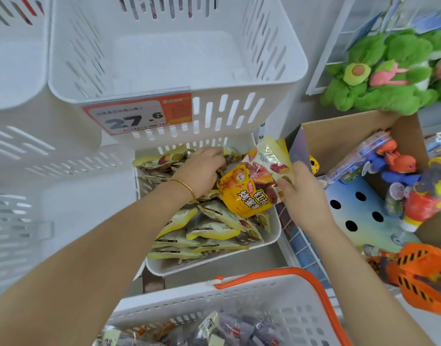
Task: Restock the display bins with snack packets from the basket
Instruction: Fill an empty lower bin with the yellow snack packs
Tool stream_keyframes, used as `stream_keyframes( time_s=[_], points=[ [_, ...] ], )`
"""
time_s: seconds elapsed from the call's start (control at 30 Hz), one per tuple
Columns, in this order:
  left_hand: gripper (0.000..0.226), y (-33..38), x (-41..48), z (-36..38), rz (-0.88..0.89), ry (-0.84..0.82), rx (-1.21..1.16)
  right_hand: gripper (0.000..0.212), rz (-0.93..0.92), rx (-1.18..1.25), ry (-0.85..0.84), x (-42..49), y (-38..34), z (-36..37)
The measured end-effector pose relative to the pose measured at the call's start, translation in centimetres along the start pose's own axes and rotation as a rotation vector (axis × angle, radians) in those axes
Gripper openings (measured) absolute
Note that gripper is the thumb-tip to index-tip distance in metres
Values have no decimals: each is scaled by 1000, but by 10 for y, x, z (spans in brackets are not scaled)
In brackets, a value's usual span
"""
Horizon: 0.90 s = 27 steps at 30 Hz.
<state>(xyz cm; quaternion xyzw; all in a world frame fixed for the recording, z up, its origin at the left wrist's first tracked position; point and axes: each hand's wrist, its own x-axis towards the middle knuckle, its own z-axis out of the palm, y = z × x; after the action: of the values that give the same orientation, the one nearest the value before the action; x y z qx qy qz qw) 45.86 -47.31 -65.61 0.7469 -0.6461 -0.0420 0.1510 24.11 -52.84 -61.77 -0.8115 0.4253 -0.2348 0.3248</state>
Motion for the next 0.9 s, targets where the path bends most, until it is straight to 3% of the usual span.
stream_keyframes(
  time_s=[0.13, 0.23, 0.43, 0.57, 0.63, 0.77, 0.9],
  points=[
    [39, -3, 0, -1, 4, -20, -7, 37, 64, -197, -197, 10, -10, -15],
    [43, -4, 0, 0, 10, -10, -15, 33, 72, -307, -245, 19, -16, -15],
    [58, 4, -2, -3, -10, 6, -78, 37, 102, -57, -151, 1, -16, -17],
    [65, 16, 1, -7, 27, 31, -144, 23, 197, 138, -176, -13, -7, -17],
    [63, 25, 3, -10, 80, 68, -94, 20, 245, 177, -119, -25, -8, -21],
    [69, 35, 8, -13, 207, 171, 28, 31, 177, -8, 179, -47, -13, -32],
    [90, 44, 7, -16, 225, -16, 231, 18, 122, -166, 337, -53, -25, -43]
  ],
)
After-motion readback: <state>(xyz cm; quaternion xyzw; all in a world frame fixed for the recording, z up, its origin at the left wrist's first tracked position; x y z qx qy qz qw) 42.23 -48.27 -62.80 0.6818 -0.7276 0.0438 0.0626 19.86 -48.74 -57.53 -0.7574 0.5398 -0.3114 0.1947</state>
